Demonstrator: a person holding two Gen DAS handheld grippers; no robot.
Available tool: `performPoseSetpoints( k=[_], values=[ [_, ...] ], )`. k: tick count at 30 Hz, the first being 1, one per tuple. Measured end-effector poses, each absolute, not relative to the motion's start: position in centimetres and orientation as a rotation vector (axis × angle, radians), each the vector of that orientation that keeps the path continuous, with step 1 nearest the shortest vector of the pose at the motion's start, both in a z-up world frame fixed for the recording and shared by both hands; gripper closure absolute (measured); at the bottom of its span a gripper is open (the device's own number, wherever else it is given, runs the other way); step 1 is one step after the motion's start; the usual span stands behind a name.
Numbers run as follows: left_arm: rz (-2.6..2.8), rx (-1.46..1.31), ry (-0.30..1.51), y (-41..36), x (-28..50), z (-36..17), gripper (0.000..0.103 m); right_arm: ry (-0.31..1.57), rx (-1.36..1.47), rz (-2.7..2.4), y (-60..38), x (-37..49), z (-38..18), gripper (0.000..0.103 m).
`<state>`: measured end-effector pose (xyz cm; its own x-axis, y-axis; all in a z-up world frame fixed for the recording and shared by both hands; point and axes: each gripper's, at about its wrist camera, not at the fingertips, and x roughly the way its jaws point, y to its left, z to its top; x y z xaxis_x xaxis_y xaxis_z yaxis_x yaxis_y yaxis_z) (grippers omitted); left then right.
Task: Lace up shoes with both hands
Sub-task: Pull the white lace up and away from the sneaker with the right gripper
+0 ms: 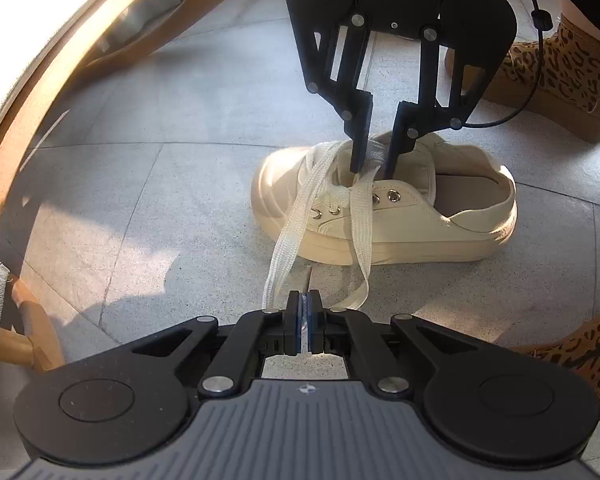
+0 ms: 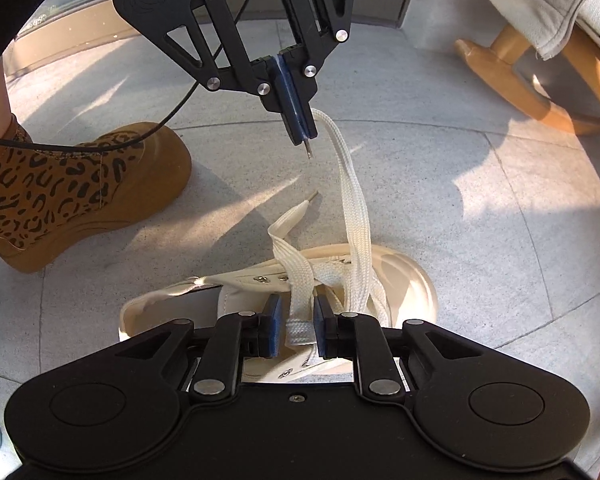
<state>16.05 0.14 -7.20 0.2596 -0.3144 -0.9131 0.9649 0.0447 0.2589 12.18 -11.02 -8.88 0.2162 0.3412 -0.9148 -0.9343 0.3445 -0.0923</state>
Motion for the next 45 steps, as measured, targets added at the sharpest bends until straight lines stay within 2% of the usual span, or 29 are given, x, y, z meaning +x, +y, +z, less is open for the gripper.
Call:
performPoseSetpoints(
  k=[2, 5, 11, 20, 26, 38, 45],
  values=[
    [-1.139, 1.080, 0.781, 0.3, 16.2, -7.0, 0.102, 0.930, -0.810, 1.017, -10.7, 11.9, -9.4, 0.101],
    [-1.128, 1.084, 0.788, 0.5, 16.3, -7.1, 0.102, 0.908, -0.819, 1.012, -10.8, 11.8, -9.3, 0.102],
    [-1.141, 1.082, 0.798, 0.6, 15.9, -7.3, 0.102, 0.900, -0.728, 1.134, -11.8, 10.5, -7.1, 0.102],
    [-1.214, 1.020, 0.830, -0.1, 15.2, -6.9, 0.102, 0.924, -0.728, 1.238, -11.3, 8.2, -6.9, 0.100],
    [-1.153, 0.993, 0.909, 1.4, 15.8, -6.6, 0.102, 0.955, -0.673, 1.189, -12.1, 8.3, -6.2, 0.093],
    [-0.932, 0.911, 0.972, 5.5, 18.4, -4.0, 0.102, 1.071, -0.539, 0.929, -14.9, 10.8, -7.1, 0.093],
    [-0.983, 0.859, 0.976, 5.6, 18.1, -3.5, 0.102, 1.016, -0.559, 0.910, -14.4, 11.4, -6.9, 0.093]
  ],
)
